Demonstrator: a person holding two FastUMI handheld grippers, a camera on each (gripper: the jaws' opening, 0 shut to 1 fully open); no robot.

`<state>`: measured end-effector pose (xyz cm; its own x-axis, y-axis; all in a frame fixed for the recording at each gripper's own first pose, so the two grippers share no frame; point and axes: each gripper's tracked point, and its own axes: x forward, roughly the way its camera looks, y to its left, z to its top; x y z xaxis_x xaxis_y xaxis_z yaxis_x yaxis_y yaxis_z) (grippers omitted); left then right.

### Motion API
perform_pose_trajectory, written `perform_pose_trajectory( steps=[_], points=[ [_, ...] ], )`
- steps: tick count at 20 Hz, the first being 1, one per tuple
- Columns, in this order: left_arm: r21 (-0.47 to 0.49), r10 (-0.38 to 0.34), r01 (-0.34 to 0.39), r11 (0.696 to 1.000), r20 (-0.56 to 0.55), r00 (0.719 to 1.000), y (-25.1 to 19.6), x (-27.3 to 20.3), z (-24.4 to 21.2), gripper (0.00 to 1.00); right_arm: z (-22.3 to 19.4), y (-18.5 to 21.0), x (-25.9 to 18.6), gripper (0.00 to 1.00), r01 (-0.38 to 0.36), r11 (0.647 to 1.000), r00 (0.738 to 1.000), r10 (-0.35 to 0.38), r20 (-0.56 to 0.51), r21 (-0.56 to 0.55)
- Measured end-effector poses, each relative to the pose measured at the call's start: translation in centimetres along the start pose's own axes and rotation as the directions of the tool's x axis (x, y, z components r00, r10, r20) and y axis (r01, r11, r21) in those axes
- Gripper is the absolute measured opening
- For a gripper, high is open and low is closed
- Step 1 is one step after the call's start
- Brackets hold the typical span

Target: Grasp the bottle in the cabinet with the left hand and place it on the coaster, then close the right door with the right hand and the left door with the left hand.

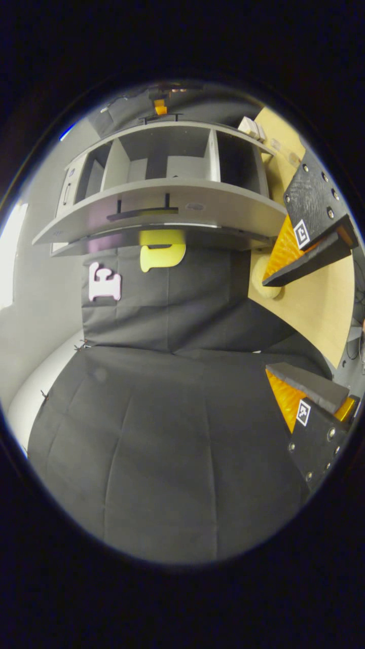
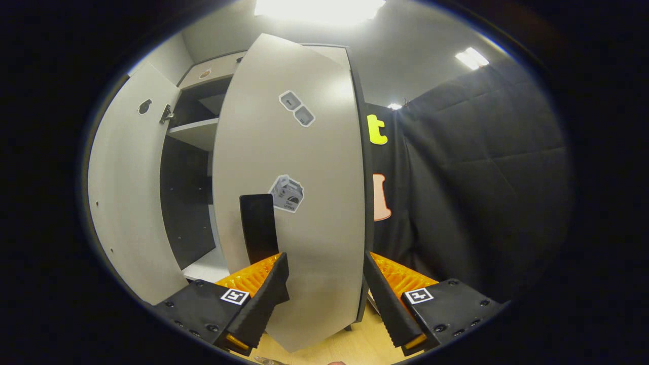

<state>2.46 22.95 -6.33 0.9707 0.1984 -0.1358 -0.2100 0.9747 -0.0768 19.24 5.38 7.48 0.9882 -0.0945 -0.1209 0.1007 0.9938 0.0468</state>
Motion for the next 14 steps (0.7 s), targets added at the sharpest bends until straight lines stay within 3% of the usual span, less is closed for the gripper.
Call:
perform_pose_trajectory(
  steps=[6, 14],
  points=[
    [0.011, -0.008, 0.008, 1.0, 0.002, 1.0, -0.4, 0.7, 1.0, 0.92, -0.2, -0.1, -0.9, 0.95, -0.024, 1.0, 1.0, 0.024, -0.003, -0.012],
    [0.016, -0.079, 0.078, 0.997, 0.03, 0.996, -3.7, 4.0, 5.6, 0.92, -2.8, -1.5, -4.3, 0.95, -0.083, 0.996, 0.996, 0.082, -0.024, -0.035]
  ],
)
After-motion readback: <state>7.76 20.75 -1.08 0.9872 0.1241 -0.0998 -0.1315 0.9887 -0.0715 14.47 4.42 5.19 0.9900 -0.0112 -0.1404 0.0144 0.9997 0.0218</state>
